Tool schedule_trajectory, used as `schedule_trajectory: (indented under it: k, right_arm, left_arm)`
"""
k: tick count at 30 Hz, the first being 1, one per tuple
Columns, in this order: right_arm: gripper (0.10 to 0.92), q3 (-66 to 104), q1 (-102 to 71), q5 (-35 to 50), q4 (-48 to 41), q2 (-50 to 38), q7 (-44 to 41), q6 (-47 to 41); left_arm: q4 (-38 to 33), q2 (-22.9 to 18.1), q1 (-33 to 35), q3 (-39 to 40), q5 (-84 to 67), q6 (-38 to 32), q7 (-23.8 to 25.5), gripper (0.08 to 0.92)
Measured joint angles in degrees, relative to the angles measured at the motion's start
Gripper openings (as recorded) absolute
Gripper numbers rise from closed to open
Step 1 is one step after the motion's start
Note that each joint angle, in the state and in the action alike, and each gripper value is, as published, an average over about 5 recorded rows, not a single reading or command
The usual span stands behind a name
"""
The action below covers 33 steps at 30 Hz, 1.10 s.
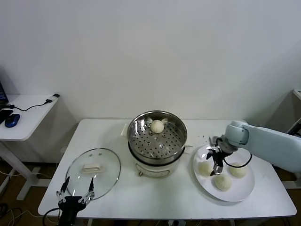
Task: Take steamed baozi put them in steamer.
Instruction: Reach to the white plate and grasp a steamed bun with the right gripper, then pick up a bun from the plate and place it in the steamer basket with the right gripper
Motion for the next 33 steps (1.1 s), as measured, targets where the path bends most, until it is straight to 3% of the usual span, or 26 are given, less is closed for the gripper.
schedule_trajectory:
  k: [6,15,25,33]
  right_arm:
    - [0.789,0.8,-1.0,-0.1,-0.7,0.5,0.1,-0.2]
    - [0.636,0.8,-0.6,0.6,-1.1,0.3,-0.2,-0.1]
    - [0.612,-1.1,3.0,2.9,-0.1,-1.2,-0.6,0.4]
    - [0.611,-10.4,17.1,9.4,0.7,-1.3,-2.9,2.7]
  left_arm:
    - [0.0,0.0,0.1,-0.1,0.0,-0.1,0.0,0.823]
    - [-0.1,-0.1,0.4,-0.1,-0.1,-0.3,-0.1,0.823]
    - [-0.1,-0.1,0.4,0.3,-0.1,-0.3,-0.1,0.823]
    - [-0.2,0.3,0.2,0.3,-0.1,0.1,-0.1,0.823]
